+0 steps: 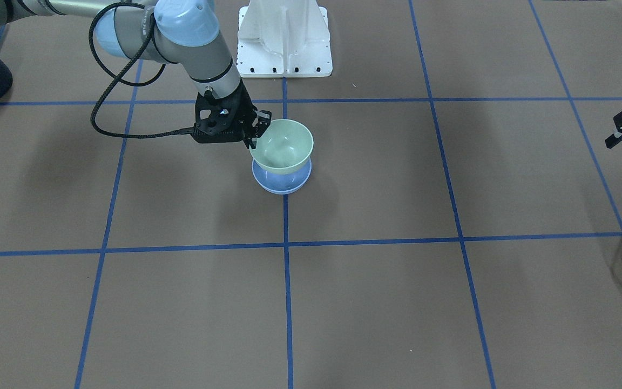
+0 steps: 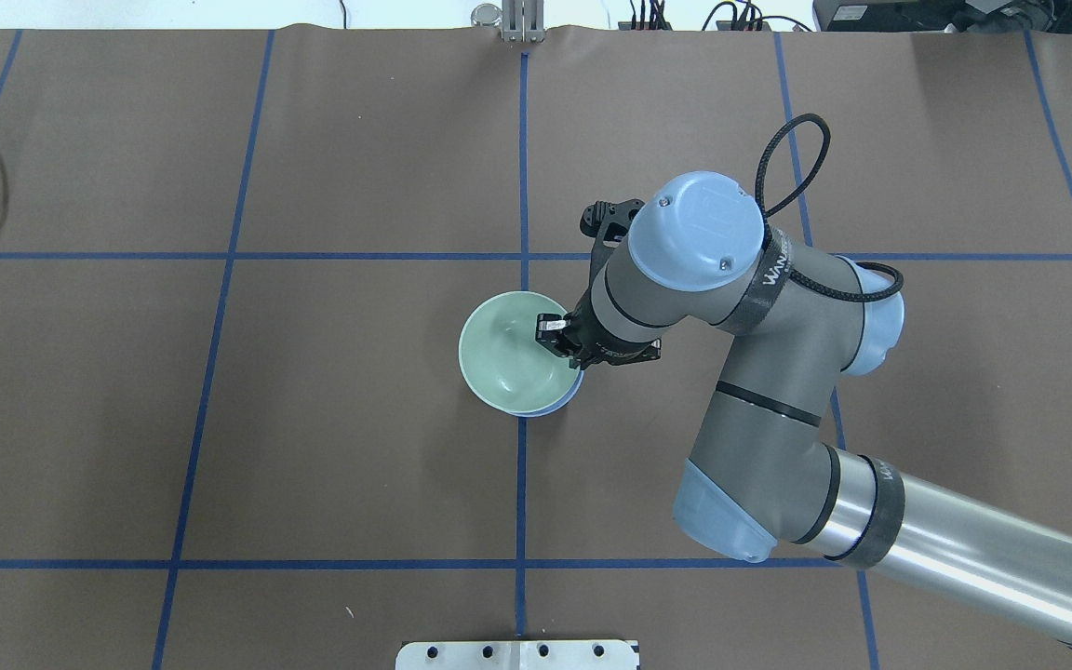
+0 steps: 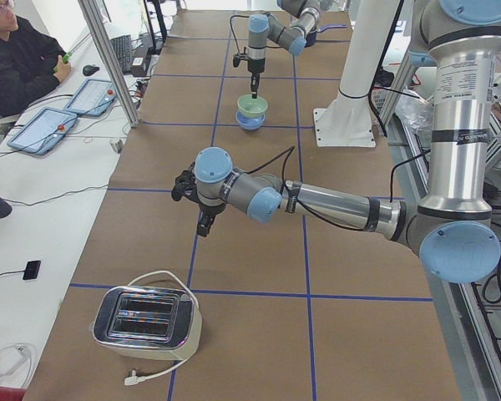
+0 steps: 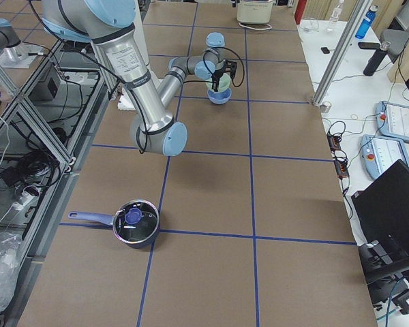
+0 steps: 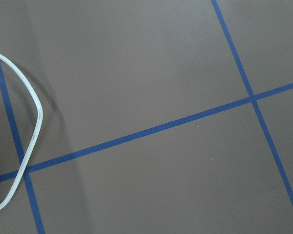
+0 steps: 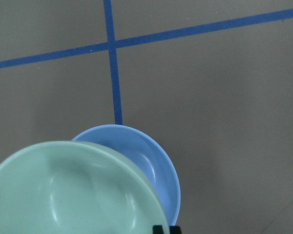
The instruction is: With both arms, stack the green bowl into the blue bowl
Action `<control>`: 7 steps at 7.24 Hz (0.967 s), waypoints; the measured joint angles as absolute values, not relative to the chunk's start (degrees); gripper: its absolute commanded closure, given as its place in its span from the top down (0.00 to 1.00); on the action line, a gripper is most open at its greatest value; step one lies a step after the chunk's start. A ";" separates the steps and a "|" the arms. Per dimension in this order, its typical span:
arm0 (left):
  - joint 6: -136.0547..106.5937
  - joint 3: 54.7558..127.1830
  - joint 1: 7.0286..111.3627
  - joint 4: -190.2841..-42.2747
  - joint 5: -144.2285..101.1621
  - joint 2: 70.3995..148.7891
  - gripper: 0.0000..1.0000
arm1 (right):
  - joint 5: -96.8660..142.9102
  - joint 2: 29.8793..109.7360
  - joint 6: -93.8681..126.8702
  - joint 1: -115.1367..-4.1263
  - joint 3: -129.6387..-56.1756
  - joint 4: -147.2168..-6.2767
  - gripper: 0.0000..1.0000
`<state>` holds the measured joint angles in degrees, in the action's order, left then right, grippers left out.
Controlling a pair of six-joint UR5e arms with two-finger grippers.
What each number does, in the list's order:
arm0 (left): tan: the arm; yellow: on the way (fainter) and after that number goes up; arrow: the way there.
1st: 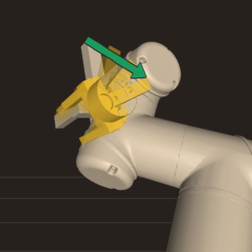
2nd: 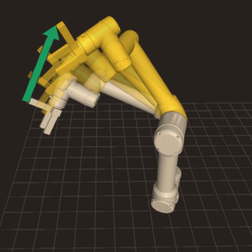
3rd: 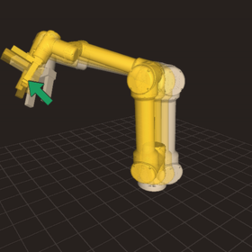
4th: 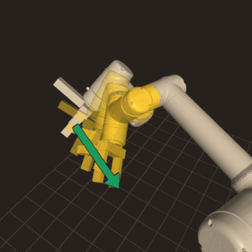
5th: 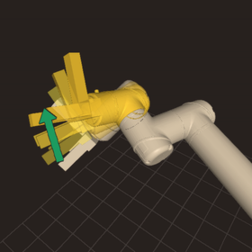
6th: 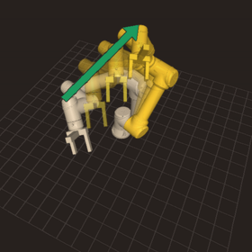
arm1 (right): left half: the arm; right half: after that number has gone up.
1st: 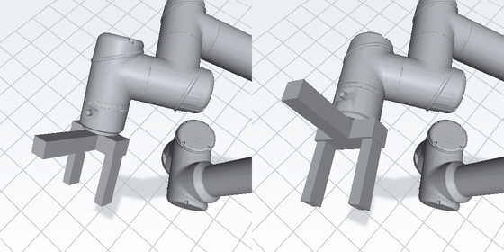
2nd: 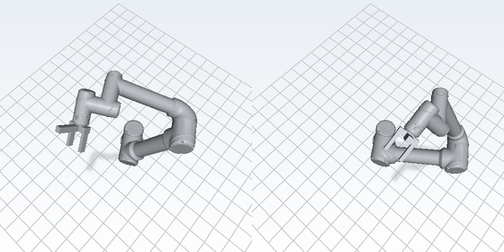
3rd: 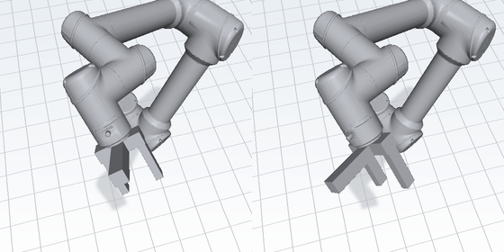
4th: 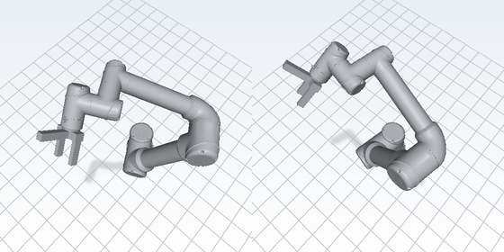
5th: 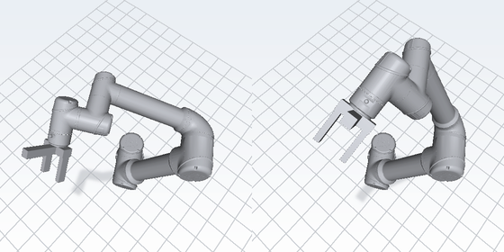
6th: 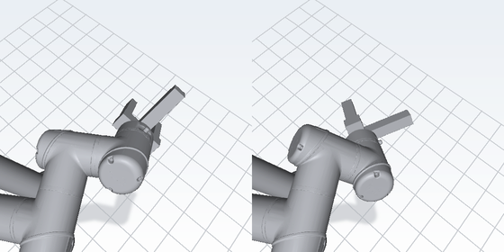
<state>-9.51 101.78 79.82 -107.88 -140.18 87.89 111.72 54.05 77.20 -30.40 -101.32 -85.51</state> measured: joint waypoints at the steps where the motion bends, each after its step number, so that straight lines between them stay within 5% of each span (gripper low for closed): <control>1: -8.44 101.78 80.03 -107.80 -140.19 87.32 0.98 | 111.65 53.54 77.01 -30.29 -100.48 -85.51 0.00; 7: -7.47 101.78 80.41 -107.71 -140.18 86.75 0.98 | 111.58 53.26 74.70 -31.02 -97.72 -85.29 0.00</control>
